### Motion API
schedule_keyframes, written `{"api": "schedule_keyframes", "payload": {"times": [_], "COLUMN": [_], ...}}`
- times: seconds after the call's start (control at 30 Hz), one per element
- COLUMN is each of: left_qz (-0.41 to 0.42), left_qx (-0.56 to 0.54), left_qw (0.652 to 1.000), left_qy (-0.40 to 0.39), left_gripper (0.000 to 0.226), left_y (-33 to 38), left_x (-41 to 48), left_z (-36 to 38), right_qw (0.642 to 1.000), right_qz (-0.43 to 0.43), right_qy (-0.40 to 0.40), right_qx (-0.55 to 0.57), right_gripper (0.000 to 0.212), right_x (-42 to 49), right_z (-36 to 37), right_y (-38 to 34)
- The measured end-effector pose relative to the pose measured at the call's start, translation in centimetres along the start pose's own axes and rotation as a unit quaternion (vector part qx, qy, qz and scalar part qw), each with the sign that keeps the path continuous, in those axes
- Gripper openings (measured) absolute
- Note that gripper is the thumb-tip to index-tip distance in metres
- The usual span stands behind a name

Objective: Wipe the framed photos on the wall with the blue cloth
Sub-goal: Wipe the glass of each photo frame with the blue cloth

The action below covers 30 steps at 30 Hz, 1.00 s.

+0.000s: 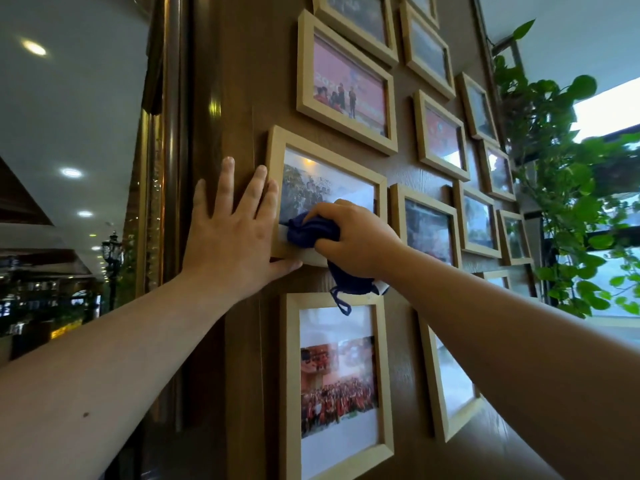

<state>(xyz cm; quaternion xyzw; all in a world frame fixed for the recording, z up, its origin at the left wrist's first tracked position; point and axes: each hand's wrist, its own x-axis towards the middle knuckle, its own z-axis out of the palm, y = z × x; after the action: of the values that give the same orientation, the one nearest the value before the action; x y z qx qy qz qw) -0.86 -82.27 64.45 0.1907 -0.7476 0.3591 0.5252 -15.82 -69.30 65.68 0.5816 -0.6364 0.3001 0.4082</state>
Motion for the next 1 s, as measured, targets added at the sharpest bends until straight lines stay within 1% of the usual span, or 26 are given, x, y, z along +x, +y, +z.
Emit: {"api": "schedule_keyframes", "payload": {"times": [0.13, 0.23, 0.33, 0.47, 0.63, 0.8, 0.9, 1.0], "left_qz": [0.094, 0.109, 0.122, 0.139, 0.147, 0.144, 0.15, 0.144], "left_qx": [0.019, -0.001, 0.008, 0.002, 0.016, 0.058, 0.087, 0.106], "left_qw": [0.994, 0.993, 0.992, 0.99, 0.989, 0.988, 0.984, 0.983], "left_qy": [0.044, 0.041, 0.032, 0.035, 0.022, -0.014, -0.037, -0.049], "left_gripper": [0.101, 0.095, 0.095, 0.095, 0.097, 0.102, 0.108, 0.11], "left_y": [0.2, 1.6, 4.1, 8.5, 14.5, 18.7, 20.1, 20.7], "left_x": [0.0, 0.5, 1.5, 3.6, 7.2, 9.3, 10.2, 10.2], "left_z": [-0.4, -1.2, -1.5, -1.5, 0.4, 3.8, 5.3, 6.7], "right_qw": [0.995, 0.991, 0.988, 0.98, 0.975, 0.969, 0.973, 0.981], "right_qz": [0.011, 0.022, 0.027, 0.048, 0.086, 0.102, 0.069, 0.018], "right_qy": [0.083, 0.118, 0.135, 0.176, 0.174, 0.193, 0.197, 0.169], "right_qx": [-0.045, -0.064, -0.076, -0.074, -0.104, -0.118, -0.104, -0.091], "right_gripper": [0.036, 0.04, 0.042, 0.039, 0.041, 0.045, 0.044, 0.047], "right_x": [-1.5, -2.6, -3.9, -5.4, -6.3, -4.8, -3.2, -1.9], "right_z": [-1.4, -2.2, -3.1, -4.3, -4.7, -3.9, -2.8, -1.4], "right_y": [1.4, 3.4, 6.6, 12.0, 19.5, 24.1, 25.3, 25.9]}}
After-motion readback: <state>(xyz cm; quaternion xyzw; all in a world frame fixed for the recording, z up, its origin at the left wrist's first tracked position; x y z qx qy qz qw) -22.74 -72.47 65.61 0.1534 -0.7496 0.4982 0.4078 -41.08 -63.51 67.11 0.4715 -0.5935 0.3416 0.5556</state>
